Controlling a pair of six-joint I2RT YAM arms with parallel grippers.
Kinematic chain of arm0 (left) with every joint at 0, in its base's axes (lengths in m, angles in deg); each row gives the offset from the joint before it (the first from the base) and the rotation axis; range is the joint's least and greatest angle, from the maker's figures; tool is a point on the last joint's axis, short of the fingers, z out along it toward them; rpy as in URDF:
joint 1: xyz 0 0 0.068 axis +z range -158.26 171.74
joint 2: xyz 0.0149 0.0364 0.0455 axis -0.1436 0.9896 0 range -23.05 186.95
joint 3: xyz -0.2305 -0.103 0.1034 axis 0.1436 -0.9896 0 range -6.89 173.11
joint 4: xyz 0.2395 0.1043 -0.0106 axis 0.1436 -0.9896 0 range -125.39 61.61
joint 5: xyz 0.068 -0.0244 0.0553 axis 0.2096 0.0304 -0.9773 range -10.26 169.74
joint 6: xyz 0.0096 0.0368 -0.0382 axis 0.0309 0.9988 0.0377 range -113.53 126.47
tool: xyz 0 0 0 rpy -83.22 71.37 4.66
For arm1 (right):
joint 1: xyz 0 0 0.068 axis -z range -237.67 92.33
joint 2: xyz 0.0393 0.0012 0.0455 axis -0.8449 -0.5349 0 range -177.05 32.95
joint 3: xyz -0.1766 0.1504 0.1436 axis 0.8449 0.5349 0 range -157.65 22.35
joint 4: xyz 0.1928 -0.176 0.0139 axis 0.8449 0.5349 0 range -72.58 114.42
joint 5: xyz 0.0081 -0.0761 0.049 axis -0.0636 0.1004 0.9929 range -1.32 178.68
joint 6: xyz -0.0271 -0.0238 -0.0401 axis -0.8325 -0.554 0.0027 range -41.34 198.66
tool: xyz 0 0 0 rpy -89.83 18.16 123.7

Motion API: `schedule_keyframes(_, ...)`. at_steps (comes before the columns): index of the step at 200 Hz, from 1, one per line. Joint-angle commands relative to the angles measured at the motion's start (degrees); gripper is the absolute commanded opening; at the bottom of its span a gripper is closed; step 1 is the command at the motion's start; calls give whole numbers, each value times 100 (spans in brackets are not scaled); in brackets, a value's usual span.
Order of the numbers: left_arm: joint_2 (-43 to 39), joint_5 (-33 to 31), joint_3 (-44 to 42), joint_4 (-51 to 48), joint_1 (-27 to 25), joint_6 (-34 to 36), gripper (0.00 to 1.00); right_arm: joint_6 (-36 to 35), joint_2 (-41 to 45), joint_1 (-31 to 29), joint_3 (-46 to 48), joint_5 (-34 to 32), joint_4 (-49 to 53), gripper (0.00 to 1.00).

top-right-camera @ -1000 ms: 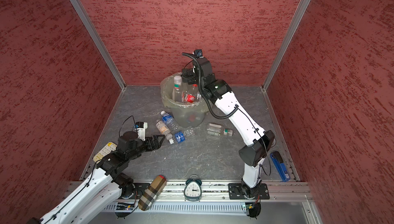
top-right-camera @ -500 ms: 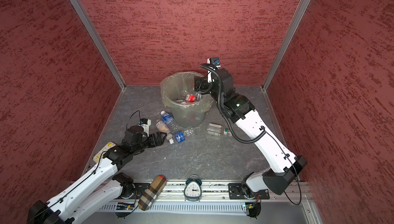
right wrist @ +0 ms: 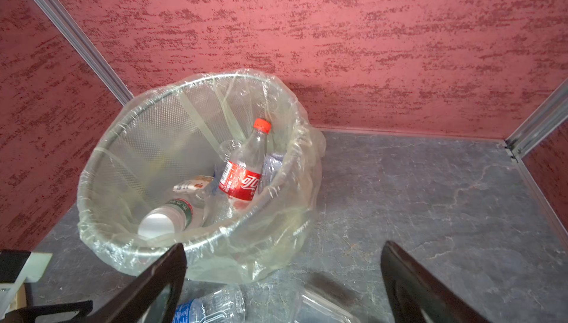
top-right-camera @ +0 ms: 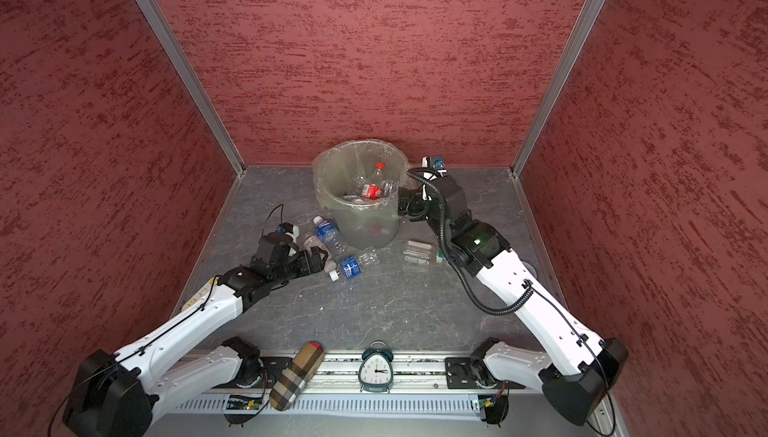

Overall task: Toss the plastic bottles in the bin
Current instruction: 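Lower the right gripper toward the green-capped bottle while the left gripper grasps the white-labelled bottle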

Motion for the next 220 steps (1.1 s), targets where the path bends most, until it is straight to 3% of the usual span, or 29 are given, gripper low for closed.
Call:
schedule_keyframes(1, 282, -98, 198, -2, 106, -140, 100, 269, 203, 71, 369, -115, -83, 99)
schedule_keyframes(68, 931, -181, 516, 121, 336, -521, 99, 705, 1092, 156, 1759, 146, -264, 99)
schedule_keyframes(122, 1505, -312, 817, 146, 389, -567, 95, 1018, 1308, 191, 2356, 180, -154, 99)
schedule_keyframes(220, 2325, -97, 938, 529, 552, -600, 92, 1211, 1398, 218, 2742, 327, -127, 99)
